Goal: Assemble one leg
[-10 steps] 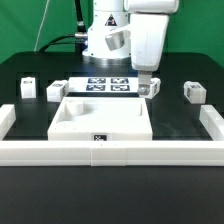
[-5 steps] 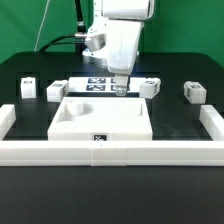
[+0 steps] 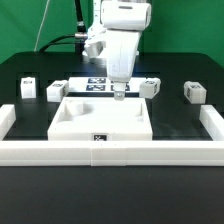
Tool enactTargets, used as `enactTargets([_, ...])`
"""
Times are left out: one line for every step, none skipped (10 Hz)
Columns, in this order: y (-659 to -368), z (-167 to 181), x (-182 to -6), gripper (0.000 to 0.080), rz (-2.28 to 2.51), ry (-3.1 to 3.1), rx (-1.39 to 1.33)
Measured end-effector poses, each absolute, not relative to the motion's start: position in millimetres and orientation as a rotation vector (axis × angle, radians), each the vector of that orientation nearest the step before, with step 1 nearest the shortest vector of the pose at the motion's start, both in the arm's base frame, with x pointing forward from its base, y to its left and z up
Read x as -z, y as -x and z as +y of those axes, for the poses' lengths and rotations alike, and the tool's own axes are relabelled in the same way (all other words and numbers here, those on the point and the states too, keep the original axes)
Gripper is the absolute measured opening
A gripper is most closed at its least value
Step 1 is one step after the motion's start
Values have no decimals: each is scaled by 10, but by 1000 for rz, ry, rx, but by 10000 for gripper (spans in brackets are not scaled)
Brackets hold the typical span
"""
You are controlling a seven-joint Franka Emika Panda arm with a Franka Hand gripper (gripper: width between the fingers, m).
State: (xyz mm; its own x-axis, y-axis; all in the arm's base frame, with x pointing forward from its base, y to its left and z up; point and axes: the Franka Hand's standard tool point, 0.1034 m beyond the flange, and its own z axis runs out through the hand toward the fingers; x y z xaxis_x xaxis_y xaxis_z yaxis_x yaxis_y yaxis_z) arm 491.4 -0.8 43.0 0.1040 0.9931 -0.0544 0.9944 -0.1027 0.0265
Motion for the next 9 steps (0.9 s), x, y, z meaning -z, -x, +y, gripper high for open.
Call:
enactTargets([-4791, -9, -364, 649, 2076, -2302, 58])
enactTargets([-4720, -34, -314, 649, 2077, -2314, 75])
enactTargets([-4686, -67, -272, 649, 2074, -2326, 86])
enactTargets([-4659, -103, -216, 649, 2076, -2335, 95])
enactTargets([-4643, -141, -142, 649, 2080, -2343, 104])
enactTargets([-4653, -174, -96, 649, 2088, -2342, 108])
enactTargets([-4671, -219, -71, 649, 2106, -2330, 108])
enactTargets([-4687, -266, -61, 649, 2127, -2313, 106])
enactTargets([-4699, -296, -60, 649, 2138, -2302, 104])
